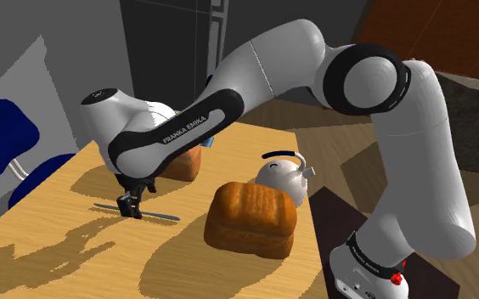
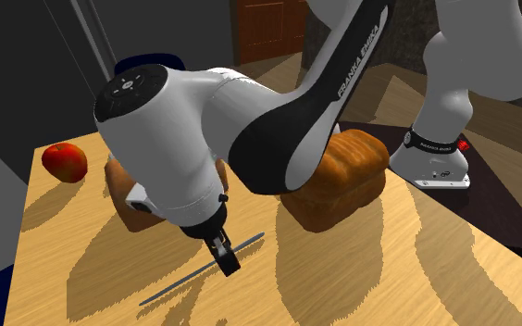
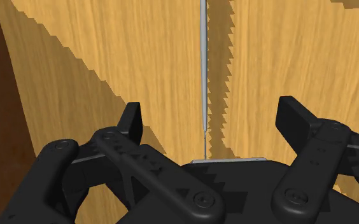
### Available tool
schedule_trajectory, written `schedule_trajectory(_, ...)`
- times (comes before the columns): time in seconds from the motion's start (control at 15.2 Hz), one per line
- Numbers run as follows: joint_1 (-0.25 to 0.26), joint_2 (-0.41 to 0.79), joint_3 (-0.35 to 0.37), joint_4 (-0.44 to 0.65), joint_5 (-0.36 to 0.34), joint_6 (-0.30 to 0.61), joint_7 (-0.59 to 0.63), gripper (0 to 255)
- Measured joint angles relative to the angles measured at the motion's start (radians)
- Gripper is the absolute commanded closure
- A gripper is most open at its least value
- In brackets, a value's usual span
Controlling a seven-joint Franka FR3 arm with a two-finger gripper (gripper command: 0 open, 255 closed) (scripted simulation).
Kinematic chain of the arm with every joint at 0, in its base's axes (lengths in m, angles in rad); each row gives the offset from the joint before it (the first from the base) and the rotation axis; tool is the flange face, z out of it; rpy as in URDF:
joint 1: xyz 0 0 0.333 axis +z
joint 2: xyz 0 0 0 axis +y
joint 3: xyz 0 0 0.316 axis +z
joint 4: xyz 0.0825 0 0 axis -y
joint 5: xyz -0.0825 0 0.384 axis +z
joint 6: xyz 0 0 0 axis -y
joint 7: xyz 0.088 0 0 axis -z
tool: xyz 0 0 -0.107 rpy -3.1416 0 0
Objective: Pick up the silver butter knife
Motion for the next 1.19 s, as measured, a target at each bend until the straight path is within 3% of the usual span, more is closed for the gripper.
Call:
schedule_trajectory(0.4,0.012,0.057,-0.015,0.011,-0.021,0.045,0.009,0)
schedule_trajectory(0.46,0.013,0.06,-0.016,0.01,-0.022,0.048,0.011,255)
schedule_trajectory(1.19,0.013,0.059,-0.016,0.011,-0.021,0.046,0.01,255)
